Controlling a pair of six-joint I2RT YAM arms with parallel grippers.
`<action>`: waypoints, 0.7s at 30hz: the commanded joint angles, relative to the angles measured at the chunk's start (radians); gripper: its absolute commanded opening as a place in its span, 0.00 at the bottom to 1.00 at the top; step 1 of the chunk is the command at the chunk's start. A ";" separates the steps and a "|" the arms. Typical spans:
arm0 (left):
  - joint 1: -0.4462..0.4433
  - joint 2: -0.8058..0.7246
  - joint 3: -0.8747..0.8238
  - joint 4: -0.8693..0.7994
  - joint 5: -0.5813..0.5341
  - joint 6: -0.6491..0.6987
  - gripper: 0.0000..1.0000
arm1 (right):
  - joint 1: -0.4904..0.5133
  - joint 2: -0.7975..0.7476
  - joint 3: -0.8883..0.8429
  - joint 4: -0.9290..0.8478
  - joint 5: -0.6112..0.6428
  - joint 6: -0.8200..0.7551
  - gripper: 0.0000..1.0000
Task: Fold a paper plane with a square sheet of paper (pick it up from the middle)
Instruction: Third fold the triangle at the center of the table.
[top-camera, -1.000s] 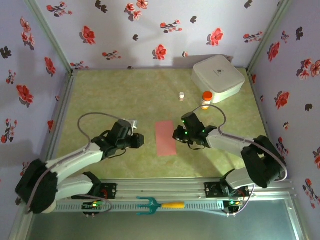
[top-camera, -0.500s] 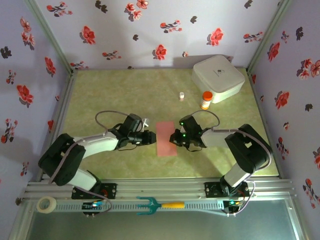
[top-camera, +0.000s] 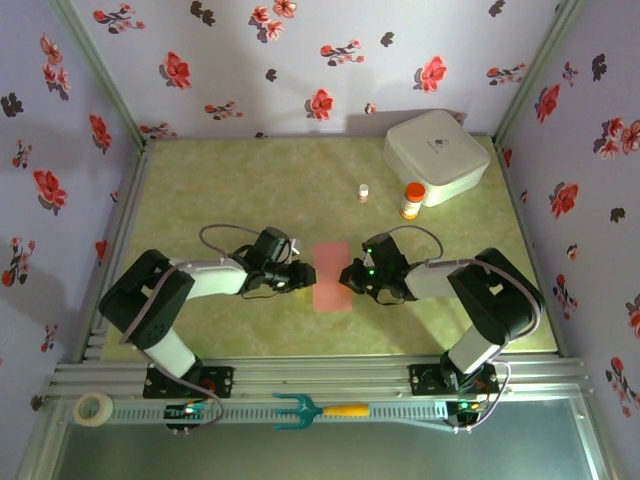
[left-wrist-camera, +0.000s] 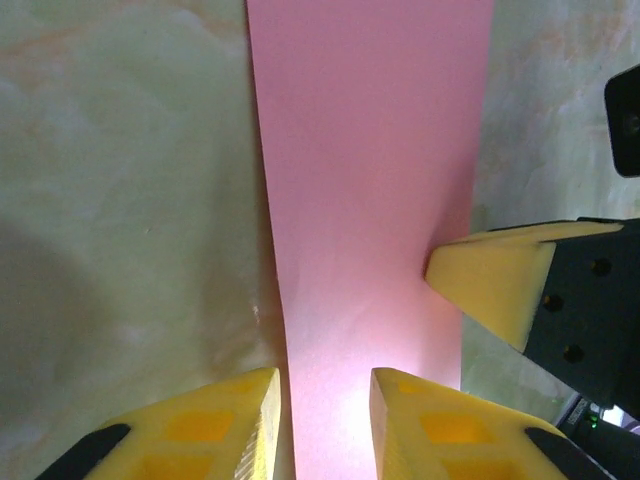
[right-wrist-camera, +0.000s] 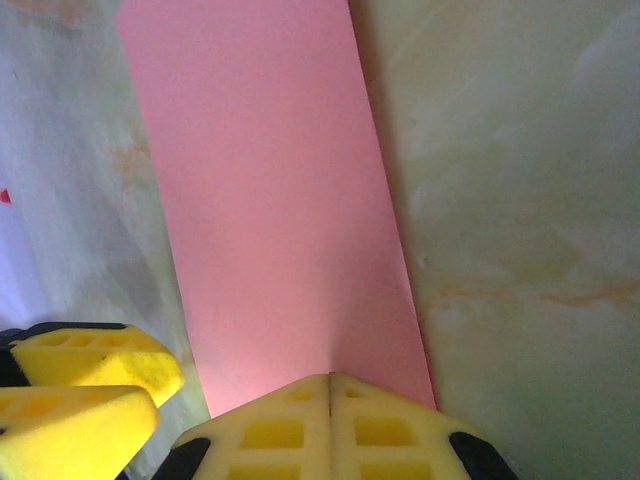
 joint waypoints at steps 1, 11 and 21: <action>0.007 0.034 0.021 0.056 0.052 -0.034 0.28 | -0.003 0.031 -0.036 -0.066 0.042 0.017 0.02; 0.010 0.034 0.025 -0.012 0.014 -0.034 0.32 | -0.003 0.030 -0.044 -0.066 0.048 0.021 0.02; 0.013 0.026 0.052 -0.092 0.003 -0.002 0.32 | -0.003 0.039 -0.036 -0.061 0.047 0.023 0.02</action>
